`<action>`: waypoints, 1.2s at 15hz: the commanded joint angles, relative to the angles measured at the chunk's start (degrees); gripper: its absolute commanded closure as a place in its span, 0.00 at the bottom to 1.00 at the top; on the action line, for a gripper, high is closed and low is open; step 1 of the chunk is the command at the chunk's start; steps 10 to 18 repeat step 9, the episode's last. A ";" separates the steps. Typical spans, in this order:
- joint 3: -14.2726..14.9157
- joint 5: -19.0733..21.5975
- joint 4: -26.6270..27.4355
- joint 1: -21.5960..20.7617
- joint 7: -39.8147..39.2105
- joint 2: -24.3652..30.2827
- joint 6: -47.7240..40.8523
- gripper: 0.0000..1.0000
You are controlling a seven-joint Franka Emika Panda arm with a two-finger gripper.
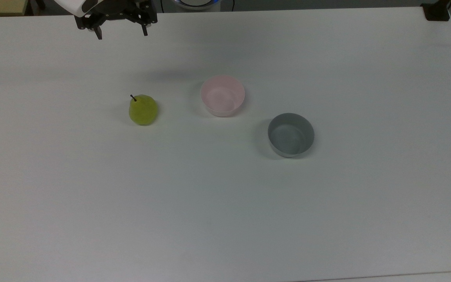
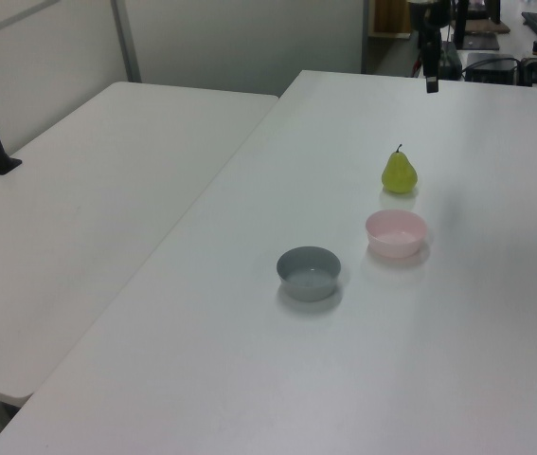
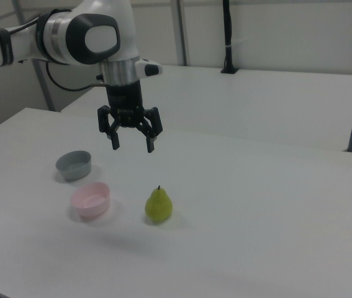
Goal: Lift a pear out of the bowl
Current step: 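Open the gripper and raise it away from the pear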
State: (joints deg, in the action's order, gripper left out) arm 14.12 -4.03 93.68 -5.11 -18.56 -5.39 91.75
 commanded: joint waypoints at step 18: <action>0.73 -0.81 -0.78 -0.34 8.89 -1.11 3.17 0.00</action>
